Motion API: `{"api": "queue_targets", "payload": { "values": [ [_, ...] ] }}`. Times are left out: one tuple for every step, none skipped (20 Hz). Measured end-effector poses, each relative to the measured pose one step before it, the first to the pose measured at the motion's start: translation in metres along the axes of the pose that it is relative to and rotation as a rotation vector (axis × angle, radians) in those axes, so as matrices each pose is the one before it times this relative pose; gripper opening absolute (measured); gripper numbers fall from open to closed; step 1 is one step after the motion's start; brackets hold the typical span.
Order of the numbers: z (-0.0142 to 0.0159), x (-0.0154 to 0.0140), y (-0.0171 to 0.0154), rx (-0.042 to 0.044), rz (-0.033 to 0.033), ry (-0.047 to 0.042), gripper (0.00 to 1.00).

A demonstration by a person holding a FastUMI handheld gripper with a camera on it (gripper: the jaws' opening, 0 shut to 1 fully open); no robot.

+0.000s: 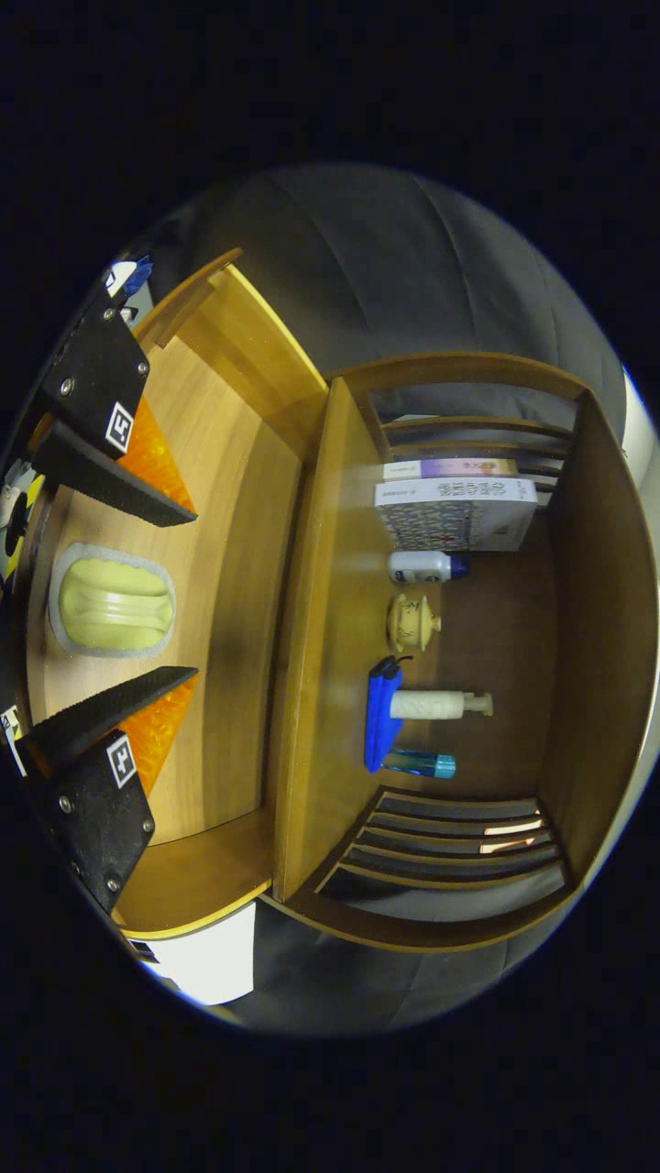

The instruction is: Pull open the drawer, take out the items inside it, and place them on the countertop above the cabinet.

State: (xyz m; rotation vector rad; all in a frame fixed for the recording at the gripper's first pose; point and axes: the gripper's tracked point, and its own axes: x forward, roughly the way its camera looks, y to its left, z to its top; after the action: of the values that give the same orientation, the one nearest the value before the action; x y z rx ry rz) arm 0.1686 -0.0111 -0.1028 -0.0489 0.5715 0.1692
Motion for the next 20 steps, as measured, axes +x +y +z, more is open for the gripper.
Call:
{"api": "queue_targets", "payload": {
  "values": [
    [-0.00257,0.00401,0.00067,0.0064,0.00968,0.02198,0.95],
    [-0.00364,0.00335,-0.001,0.00641,0.00133,0.02446,0.95],
    [-0.00247,0.00322,-0.00176,0.00219,0.00032,0.0217,0.95],
    [-0.00365,0.00205,-0.00153,0.00077,-0.00489,0.0218,0.95],
    [-0.00169,0.00215,-0.001,0.00302,0.00105,0.01735,0.94],
    [-0.00274,0.0028,-0.00083,0.00579,0.00048,0.01651,0.92],
    [-0.00162,0.00299,-0.00095,0.00623,0.00337,0.01627,0.92],
    [-0.00343,0.00206,-0.00046,0.01132,0.00281,0.02003,0.89],
    [-0.00348,0.00274,-0.00069,0.01592,0.00433,0.02281,0.87],
    [-0.0025,0.0017,0.00039,0.01743,0.00576,0.01466,0.85],
    [0.00128,0.00024,0.00001,0.00764,0.00294,0.00244,0.83],
    [-0.00017,0.00028,-0.00004,-0.00089,0.00067,0.00381,0.77],
    [-0.0016,0.00103,-0.00118,-0.00829,-0.0058,0.01143,0.76],
    [-0.00246,0.00075,0.00018,-0.01005,-0.00068,0.01257,0.73],
    [0.00056,0.00073,0.00062,-0.00647,0.00254,0.00403,0.7],
    [-0.00119,-0.00063,-0.00016,-0.00619,-0.00311,0.00437,0.67],
    [0.00094,0.00076,0.001,0.00275,0.00288,0.00253,0.65],
    [-0.00202,0.00281,-0.00225,-0.00176,-0.00841,0.00812,0.62],
    [-0.00012,0.00207,-0.00286,-0.00017,-0.00492,0.00648,0.59],
    [-0.00121,-0.00006,0.00026,0.00546,0.00059,0.00618,0.5]
  ]
}}
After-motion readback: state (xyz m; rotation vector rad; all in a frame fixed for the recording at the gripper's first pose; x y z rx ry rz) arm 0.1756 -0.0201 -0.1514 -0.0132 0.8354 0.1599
